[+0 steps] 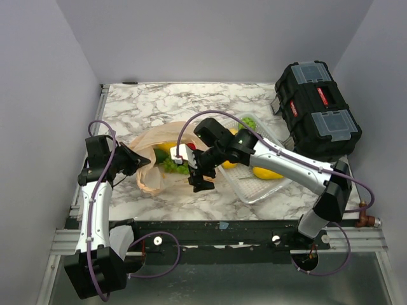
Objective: Place the fake fruits into the plastic bag and tie a complex knot
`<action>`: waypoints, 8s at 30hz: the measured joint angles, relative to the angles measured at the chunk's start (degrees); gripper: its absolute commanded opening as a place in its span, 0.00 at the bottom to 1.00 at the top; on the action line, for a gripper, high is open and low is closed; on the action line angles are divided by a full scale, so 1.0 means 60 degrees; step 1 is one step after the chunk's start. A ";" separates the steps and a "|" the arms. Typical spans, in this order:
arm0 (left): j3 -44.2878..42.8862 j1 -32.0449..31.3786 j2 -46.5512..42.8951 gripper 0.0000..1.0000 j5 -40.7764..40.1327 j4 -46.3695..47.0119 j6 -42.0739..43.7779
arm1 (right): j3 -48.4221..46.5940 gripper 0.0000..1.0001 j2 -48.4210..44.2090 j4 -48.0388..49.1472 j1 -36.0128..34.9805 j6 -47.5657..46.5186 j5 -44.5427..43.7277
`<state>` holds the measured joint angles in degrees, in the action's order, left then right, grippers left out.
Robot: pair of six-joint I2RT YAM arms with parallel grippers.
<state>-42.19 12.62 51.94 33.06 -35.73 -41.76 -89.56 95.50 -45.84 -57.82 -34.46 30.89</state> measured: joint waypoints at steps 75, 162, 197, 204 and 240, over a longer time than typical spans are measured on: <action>-0.7085 0.2124 0.0535 0.98 0.4248 -0.5027 0.8087 | 0.0306 0.01 -0.2277 0.5523 0.2098 0.5530 -0.2164; -0.5082 -0.4215 -0.1668 0.19 -0.0572 0.4280 0.5595 | -0.0062 0.01 -0.1814 0.7176 0.4273 0.7661 -0.2484; -0.4160 -1.1249 -0.0692 0.57 -0.3636 -0.0117 1.2987 | 0.0120 0.01 -0.1774 0.7085 0.4277 0.8065 -0.1202; -0.4200 -1.1253 -0.0648 0.56 -0.4146 0.0674 1.2619 | 0.0120 0.01 -0.1774 0.7089 0.4277 0.8065 -0.1191; -0.7311 -0.0984 0.0597 0.00 -0.0477 0.1293 0.5723 | -0.0390 0.01 -0.2557 0.8171 0.4164 1.0422 0.0076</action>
<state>-86.06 6.72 55.53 30.20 -27.97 -7.42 -91.90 80.16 3.18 -32.84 28.08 31.35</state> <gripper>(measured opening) 0.014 0.012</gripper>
